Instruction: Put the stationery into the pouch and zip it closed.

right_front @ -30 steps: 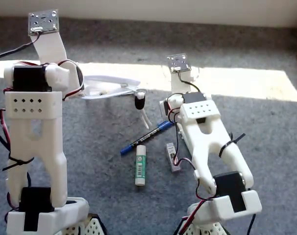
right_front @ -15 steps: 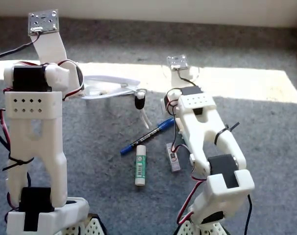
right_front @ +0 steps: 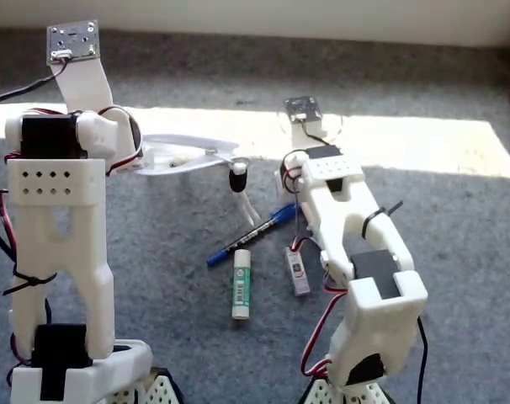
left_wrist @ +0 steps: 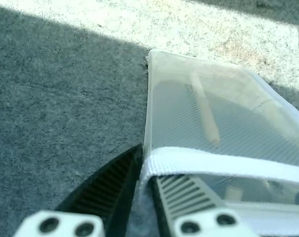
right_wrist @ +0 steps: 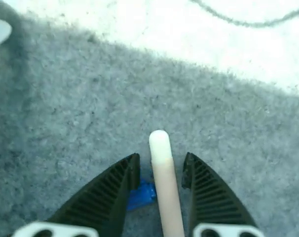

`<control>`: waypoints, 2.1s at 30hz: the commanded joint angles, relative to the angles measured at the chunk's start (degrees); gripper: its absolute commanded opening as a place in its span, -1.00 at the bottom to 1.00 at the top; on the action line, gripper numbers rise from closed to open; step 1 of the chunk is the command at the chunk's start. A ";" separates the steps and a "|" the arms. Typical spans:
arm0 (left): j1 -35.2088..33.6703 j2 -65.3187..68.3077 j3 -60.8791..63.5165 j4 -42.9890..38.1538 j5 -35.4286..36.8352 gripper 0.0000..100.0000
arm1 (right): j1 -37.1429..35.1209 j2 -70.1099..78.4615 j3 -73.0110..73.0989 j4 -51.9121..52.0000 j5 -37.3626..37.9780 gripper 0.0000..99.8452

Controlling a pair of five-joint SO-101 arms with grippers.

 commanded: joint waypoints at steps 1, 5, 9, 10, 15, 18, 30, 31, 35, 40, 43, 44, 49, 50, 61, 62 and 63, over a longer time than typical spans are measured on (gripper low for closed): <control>0.75 -0.13 0.04 -0.44 -0.35 -0.99 | 0.66 1.27 -5.05 0.22 0.79 -0.71; 0.75 -0.13 0.04 -0.44 -0.35 -0.99 | 1.45 2.33 -5.14 0.22 0.79 -0.71; 0.75 -0.13 0.04 -0.44 -0.35 -0.99 | 2.59 2.42 -4.88 0.31 1.23 -0.71; 0.75 -0.13 0.04 -0.44 -0.35 -0.99 | 2.68 2.42 -4.88 0.31 2.55 -0.71; 0.75 -0.13 0.04 -0.44 -0.35 -0.99 | 2.68 2.42 -4.79 0.31 6.51 -0.84; 0.75 -0.13 0.04 -0.44 -0.35 -0.99 | 2.68 2.42 -4.70 0.31 8.18 -0.94; 0.75 -0.04 0.04 -0.44 -0.44 -0.99 | 3.91 1.89 -5.23 9.98 11.16 -0.98; 0.75 -0.04 0.04 -0.44 -0.44 -0.99 | 4.09 1.27 -5.41 10.77 11.16 -0.98; 0.75 -0.04 0.04 -0.44 -0.44 -0.99 | 4.09 -4.44 -6.29 13.32 11.16 -0.98; 0.84 -0.13 0.04 -0.44 -0.35 -0.99 | 4.00 -13.93 -5.32 14.20 10.99 -0.98; 0.92 -0.13 0.04 -0.44 -0.26 -0.99 | 4.00 -19.12 -2.15 14.11 10.99 -0.98; 0.92 -0.13 -0.04 -0.44 -0.18 -0.99 | 4.00 -20.97 -1.27 14.11 10.99 -0.98; 0.92 -0.13 0.04 -0.35 -0.18 -0.99 | 2.68 -30.20 2.68 14.11 10.90 -0.98; 0.84 -0.13 0.04 -0.35 -0.18 -0.99 | 2.24 -32.22 3.38 14.11 10.90 -0.98; 0.84 -0.13 0.04 -0.35 -0.18 -0.99 | -2.77 -50.33 7.16 14.20 10.81 -0.98; 0.84 -0.13 0.04 -0.35 -0.18 -0.99 | -3.12 -51.47 7.16 14.20 10.81 -0.98; 0.84 -0.13 0.04 -0.35 -0.18 -0.99 | -3.56 -52.53 7.16 14.20 10.81 -0.98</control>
